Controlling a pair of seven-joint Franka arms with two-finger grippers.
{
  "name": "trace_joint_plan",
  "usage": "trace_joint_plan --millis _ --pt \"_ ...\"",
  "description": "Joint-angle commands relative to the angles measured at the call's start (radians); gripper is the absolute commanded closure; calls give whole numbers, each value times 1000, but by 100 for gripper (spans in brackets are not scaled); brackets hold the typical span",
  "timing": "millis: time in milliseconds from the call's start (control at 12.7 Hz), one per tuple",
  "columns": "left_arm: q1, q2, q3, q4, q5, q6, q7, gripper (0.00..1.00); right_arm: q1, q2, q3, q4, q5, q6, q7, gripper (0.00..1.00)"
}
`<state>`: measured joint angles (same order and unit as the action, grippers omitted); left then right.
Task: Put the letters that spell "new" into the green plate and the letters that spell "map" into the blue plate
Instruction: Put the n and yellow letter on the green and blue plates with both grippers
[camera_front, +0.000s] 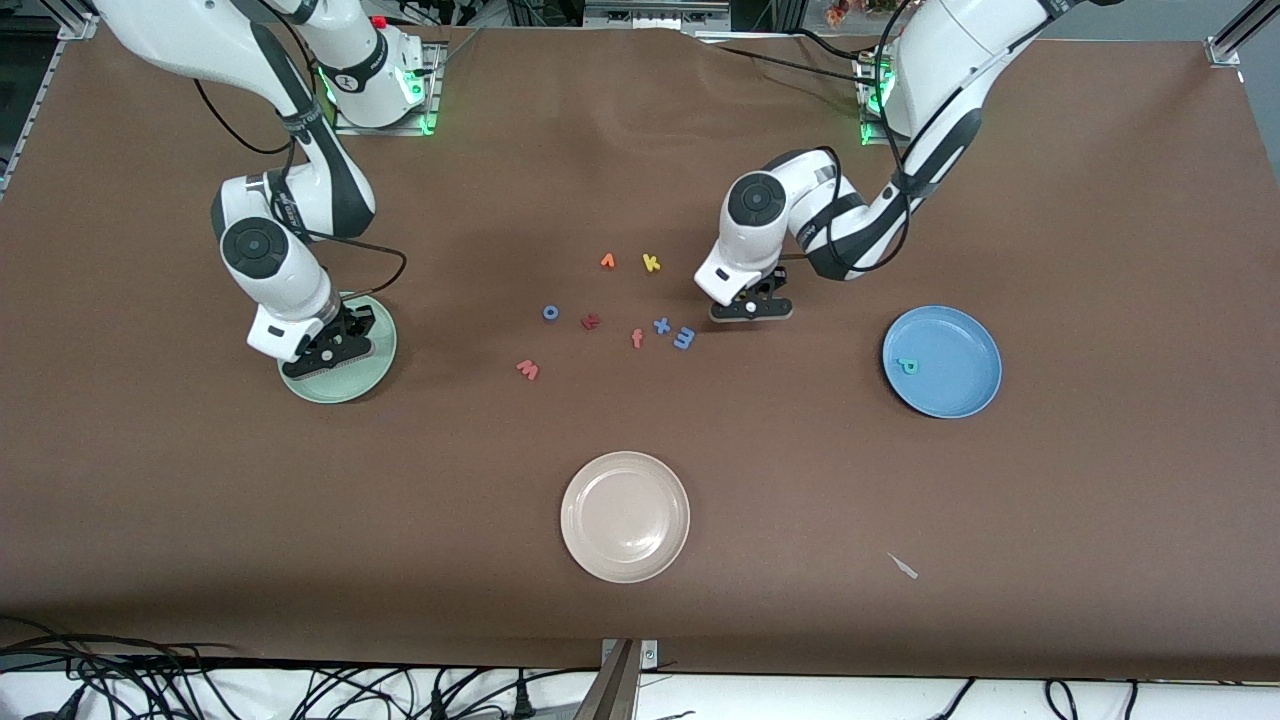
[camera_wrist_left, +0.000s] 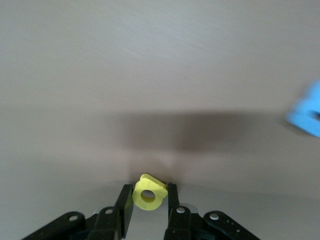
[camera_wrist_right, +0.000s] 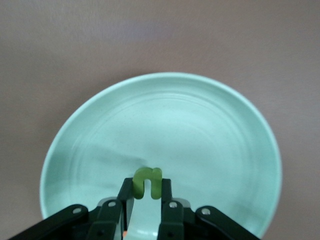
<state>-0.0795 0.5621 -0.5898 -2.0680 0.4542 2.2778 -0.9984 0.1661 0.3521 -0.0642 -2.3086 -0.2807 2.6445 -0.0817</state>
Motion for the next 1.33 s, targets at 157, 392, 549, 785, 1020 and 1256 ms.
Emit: trace_joint_plan --millis 157,392,549,785,1020,1256 --pt "186 -14 -4 173 -63 -332 428 89 -8 -28 1 -6 3 11 -27 10" --pt "321 -15 -2 183 -60 -345 691 88 -7 -51 59 76 46 -163 -17 4" --pt "397 -13 1 183 -42 -343 890 87 -7 -44 125 153 125 -270 -27 2" --pt "475 -4 4 177 -37 -299 1098 60 -5 -4 237 210 133 -255 -90 2" --pt "472 -4 2 183 -78 -291 1075 0 6 48 294 291 132 -259 -90 4" --pt "408 -4 -11 190 -216 -252 704 0 39 135 327 392 135 -262 -64 6"
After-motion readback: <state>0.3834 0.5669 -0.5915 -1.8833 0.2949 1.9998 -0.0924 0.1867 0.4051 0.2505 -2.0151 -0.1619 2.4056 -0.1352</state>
